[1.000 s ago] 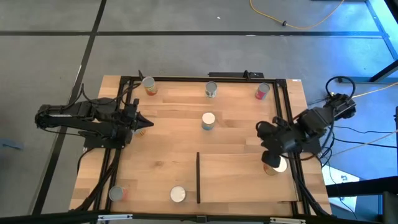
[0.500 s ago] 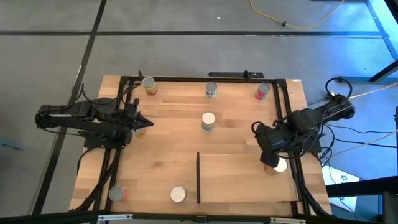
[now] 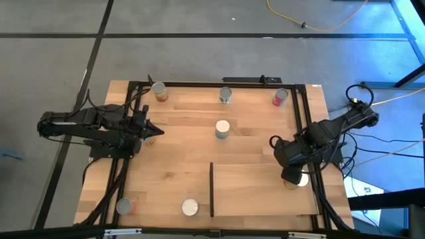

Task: Pick and place cans onto a shelf
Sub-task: Put the canned pineapple on the shelf

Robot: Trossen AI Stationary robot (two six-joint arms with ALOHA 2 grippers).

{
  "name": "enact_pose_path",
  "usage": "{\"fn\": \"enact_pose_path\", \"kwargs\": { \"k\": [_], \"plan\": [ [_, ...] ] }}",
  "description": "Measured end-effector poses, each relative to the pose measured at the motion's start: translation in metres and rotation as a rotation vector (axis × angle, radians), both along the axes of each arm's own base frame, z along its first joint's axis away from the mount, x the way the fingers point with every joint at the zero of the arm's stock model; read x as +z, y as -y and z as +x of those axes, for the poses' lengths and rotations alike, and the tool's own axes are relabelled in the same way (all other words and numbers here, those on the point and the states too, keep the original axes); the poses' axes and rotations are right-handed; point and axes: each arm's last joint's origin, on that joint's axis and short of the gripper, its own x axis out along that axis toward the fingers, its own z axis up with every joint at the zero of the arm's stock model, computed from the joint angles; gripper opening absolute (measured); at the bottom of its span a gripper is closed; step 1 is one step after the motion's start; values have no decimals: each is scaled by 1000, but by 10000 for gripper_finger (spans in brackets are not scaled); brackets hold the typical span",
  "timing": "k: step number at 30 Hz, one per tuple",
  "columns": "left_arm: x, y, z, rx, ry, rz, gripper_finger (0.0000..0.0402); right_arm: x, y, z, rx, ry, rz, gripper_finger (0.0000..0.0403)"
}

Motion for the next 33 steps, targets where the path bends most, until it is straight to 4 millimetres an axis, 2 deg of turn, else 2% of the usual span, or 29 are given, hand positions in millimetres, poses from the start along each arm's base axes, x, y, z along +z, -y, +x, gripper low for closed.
{"fn": "enact_pose_path", "kwargs": {
  "k": [18,33],
  "plan": [
    [0,0,0,0,0,0,0,1,-20,-13,14,-86,98,9],
    [0,0,0,1,0,-1,0,3,-42,-17,17,-39,169,9]
  ]
}}
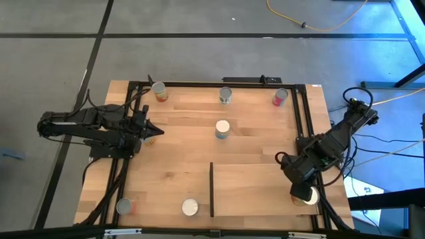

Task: Pick and place cans onto a shelf
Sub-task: Put the canned pineapple on the shelf, then put the top canned cherries on the shelf

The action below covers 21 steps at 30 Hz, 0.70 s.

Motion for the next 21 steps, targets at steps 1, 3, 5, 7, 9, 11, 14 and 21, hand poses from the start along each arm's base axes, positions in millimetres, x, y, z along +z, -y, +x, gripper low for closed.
{"fn": "enact_pose_path", "kwargs": {
  "k": [1,3,5,7,9,11,14,21],
  "plan": [
    [0,0,0,0,0,0,0,0,-1,-1,3,-6,6,9],
    [0,0,0,0,0,0,0,0,-3,-3,12,-9,7,9],
    [0,0,0,0,0,-1,0,0,-4,-3,28,3,-2,9],
    [0,0,0,0,0,-1,0,1,-3,-4,43,31,-32,9],
    [0,0,0,1,0,-2,0,6,-1,-3,53,84,-63,9],
    [0,0,0,1,0,-2,0,14,1,-2,51,146,-101,9],
    [0,0,0,0,0,-2,0,28,6,-4,40,224,-169,9],
    [3,0,1,23,31,-75,0,49,14,-6,46,366,-265,10]
  ]
}}
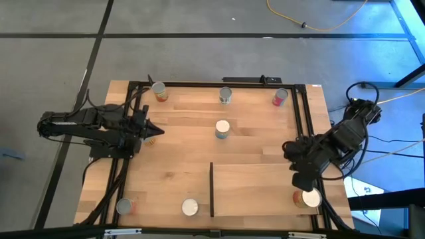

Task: Pick and place cans onto a shelf
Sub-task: Put the top canned cherries on the shelf

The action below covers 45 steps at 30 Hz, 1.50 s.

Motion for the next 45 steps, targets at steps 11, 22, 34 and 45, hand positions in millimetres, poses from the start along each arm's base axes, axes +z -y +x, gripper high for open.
{"fn": "enact_pose_path", "kwargs": {
  "k": [11,22,34,45],
  "plan": [
    [15,-2,3,89,159,-90,0,1,4,3,-20,33,-38,10],
    [47,-4,30,167,11,40,0,1,9,6,-98,94,-104,10],
    [70,-20,86,330,-200,17,26,2,31,21,-168,97,-141,10],
    [60,-29,100,330,-276,117,52,8,65,58,-83,292,-305,10]
  ]
}}
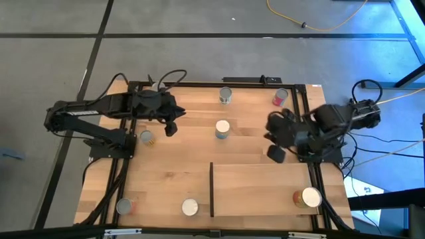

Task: Pick and place cans onto a shelf
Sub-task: Put the top canned cherries on the shelf

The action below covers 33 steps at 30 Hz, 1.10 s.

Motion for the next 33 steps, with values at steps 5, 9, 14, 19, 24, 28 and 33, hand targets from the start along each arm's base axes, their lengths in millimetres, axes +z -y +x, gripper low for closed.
{"fn": "enact_pose_path", "kwargs": {
  "k": [5,9,14,19,24,28,33],
  "plan": [
    [0,0,0,3,3,-6,53,1,32,29,-65,93,-21,10],
    [0,0,0,18,13,-32,53,-3,63,44,-189,104,-25,10],
    [0,0,0,26,18,-46,53,-10,91,54,-243,82,-30,13],
    [0,0,0,26,18,-46,53,-21,113,65,-240,44,105,42],
    [0,0,0,25,17,-44,53,-44,129,85,-251,-35,147,83],
    [0,0,0,25,16,-43,53,-65,139,103,-312,-84,175,95],
    [0,0,0,25,16,-44,53,-92,144,122,-325,-167,183,96]
  ]
}}
